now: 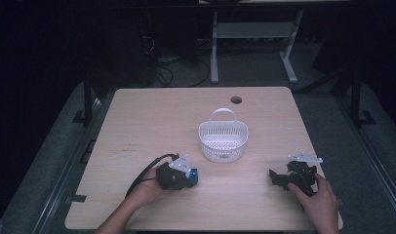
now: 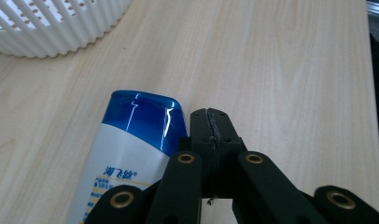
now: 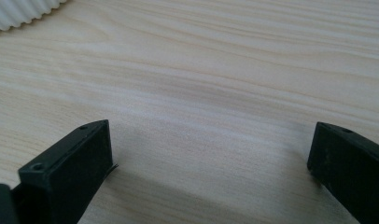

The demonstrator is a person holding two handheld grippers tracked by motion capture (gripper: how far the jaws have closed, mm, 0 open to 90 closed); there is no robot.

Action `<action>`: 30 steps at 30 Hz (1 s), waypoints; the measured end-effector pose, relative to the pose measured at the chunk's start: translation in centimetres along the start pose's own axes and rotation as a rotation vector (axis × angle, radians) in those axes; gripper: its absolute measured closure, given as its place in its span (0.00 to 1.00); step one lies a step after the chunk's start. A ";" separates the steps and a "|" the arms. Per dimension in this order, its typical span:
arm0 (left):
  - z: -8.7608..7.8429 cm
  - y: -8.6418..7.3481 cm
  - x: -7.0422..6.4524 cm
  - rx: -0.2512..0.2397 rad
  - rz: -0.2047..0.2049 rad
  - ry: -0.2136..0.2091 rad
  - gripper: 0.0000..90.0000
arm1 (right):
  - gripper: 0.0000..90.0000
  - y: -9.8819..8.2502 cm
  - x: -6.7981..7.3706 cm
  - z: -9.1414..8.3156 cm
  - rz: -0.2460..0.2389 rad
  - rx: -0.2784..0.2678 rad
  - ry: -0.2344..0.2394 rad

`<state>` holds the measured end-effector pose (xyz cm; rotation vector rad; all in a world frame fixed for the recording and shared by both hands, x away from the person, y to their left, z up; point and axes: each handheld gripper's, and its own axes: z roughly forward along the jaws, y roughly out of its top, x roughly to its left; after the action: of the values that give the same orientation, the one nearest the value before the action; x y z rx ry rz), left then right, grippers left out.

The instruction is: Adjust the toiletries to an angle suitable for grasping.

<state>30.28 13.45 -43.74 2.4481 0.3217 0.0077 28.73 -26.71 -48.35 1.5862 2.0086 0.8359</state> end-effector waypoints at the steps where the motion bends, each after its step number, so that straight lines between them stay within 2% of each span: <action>1: 0.1 0.1 0.1 0.002 -0.001 0.003 1.00 | 0.00 0.0 0.0 0.0 0.000 0.000 0.000; 8: 0.3 0.6 1.1 0.019 -0.014 0.047 1.00 | 0.00 0.0 0.0 0.0 0.001 0.000 0.000; 14: 0.4 1.2 1.9 0.012 -0.033 0.085 1.00 | 0.00 0.0 0.0 0.0 0.001 0.000 0.000; 15: 0.3 1.3 2.1 0.022 -0.024 0.088 1.00 | 0.00 0.0 0.0 0.0 0.000 0.000 0.000; 22: 0.4 1.4 3.5 0.025 -0.058 0.113 1.00 | 0.00 0.0 0.0 0.0 0.000 0.000 0.000; 24: 0.4 1.3 3.8 0.016 -0.082 0.123 1.00 | 0.00 0.0 0.0 0.0 0.000 0.000 0.000; 25: 0.3 1.2 4.1 0.025 -0.078 0.127 1.00 | 0.00 0.0 0.0 0.0 0.000 0.000 0.000; 29: 0.2 0.9 4.9 0.024 -0.111 0.155 1.00 | 0.00 0.0 0.0 0.0 0.001 0.000 0.000; 30: 0.1 0.8 5.0 0.011 -0.126 0.156 1.00 | 0.00 0.0 0.0 0.0 0.000 0.000 0.000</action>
<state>35.33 13.94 -43.70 2.4390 0.5457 0.1428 28.73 -26.71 -48.35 1.5865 2.0087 0.8359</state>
